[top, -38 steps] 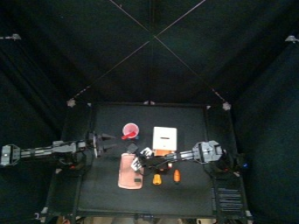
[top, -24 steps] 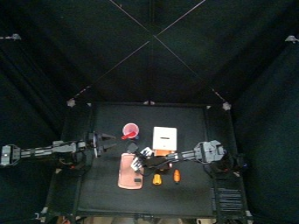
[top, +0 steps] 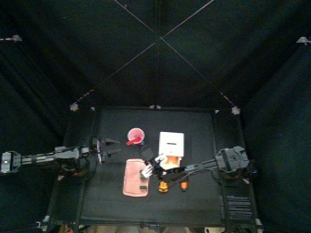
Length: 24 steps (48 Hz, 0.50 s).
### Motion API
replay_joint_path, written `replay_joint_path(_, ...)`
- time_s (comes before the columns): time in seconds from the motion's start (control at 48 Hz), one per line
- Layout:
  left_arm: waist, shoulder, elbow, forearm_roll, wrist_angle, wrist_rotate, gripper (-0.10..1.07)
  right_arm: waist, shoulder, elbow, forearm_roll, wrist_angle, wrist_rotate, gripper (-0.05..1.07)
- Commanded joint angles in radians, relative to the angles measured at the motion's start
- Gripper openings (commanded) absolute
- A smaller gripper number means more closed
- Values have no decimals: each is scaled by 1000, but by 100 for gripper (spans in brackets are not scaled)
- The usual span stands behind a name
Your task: Place sushi piece in drawer
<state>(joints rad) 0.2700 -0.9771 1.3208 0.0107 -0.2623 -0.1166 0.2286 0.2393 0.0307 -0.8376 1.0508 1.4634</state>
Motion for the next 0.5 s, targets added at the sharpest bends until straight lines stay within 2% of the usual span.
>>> replay_joint_path(0.0, 3, 3, -12, -2, -9, -2, 85, 18, -77, 37, -11, 29, 52, 47)
replay_joint_path(0.479, 5, 3, -11, -11, -9, -2, 85, 66, -259, 353, 8, 28, 327, 47)
